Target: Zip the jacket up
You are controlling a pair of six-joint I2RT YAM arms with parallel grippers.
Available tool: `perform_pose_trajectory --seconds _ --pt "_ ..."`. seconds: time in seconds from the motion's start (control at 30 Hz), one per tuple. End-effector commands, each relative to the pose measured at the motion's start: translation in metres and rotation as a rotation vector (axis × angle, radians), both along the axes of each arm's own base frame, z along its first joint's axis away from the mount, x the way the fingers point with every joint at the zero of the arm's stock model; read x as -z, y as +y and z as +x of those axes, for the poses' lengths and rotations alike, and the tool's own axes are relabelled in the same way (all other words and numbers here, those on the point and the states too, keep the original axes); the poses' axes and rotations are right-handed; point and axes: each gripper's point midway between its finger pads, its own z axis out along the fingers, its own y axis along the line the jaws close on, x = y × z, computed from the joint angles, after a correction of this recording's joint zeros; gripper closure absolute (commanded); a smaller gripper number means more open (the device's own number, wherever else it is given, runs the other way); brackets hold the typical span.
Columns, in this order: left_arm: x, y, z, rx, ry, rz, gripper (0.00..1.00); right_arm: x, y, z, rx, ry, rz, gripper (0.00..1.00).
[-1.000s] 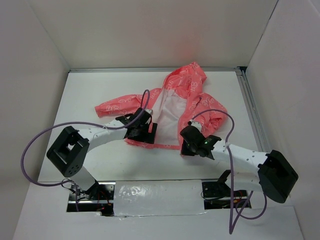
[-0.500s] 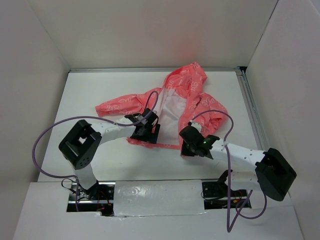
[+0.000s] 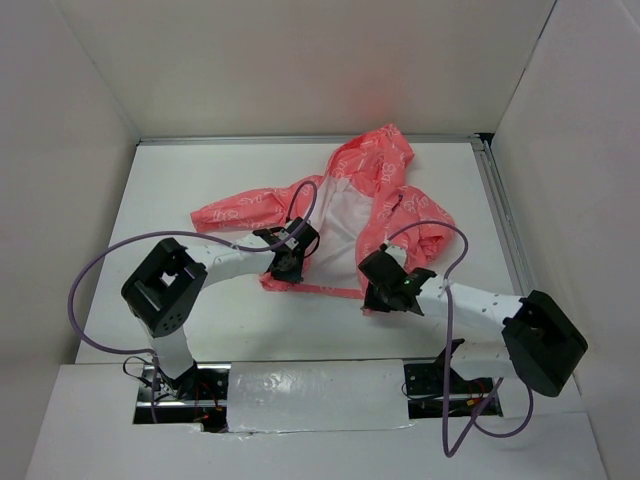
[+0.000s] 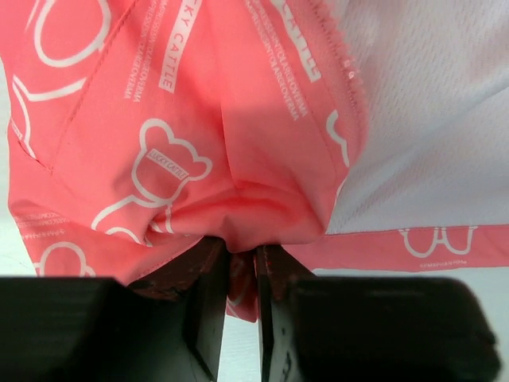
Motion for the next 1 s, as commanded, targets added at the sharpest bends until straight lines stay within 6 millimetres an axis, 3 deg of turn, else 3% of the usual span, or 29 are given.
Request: perform_pose_trajectory --seconds 0.0,0.4,0.57,0.6,0.63,0.67,0.8,0.97 --pt "0.009 0.015 -0.015 -0.038 0.056 0.063 0.71 0.001 -0.008 0.008 0.060 -0.001 -0.023 1.00" --pt "-0.048 0.027 -0.019 -0.113 -0.022 -0.026 0.66 0.022 -0.046 0.022 0.243 0.094 -0.042 1.00" --pt "-0.047 0.031 -0.032 -0.110 0.005 -0.039 0.73 0.028 -0.053 0.024 0.264 0.111 -0.026 1.00" --pt "-0.048 0.032 -0.033 -0.114 0.003 -0.039 0.87 0.028 -0.053 0.026 0.268 0.113 -0.018 1.00" --pt "-0.050 0.033 -0.033 -0.115 0.004 -0.039 0.93 0.027 -0.052 0.027 0.259 0.111 -0.017 1.00" --pt "-0.053 0.033 -0.034 -0.124 0.001 -0.046 1.00 0.026 -0.050 0.028 0.244 0.105 -0.008 1.00" --pt "-0.066 0.019 -0.037 -0.044 -0.020 -0.129 1.00 0.010 -0.029 0.032 0.134 0.037 0.055 1.00" --pt "-0.079 -0.005 -0.045 0.103 -0.041 -0.275 1.00 -0.030 0.005 0.030 -0.071 -0.099 0.154 1.00"
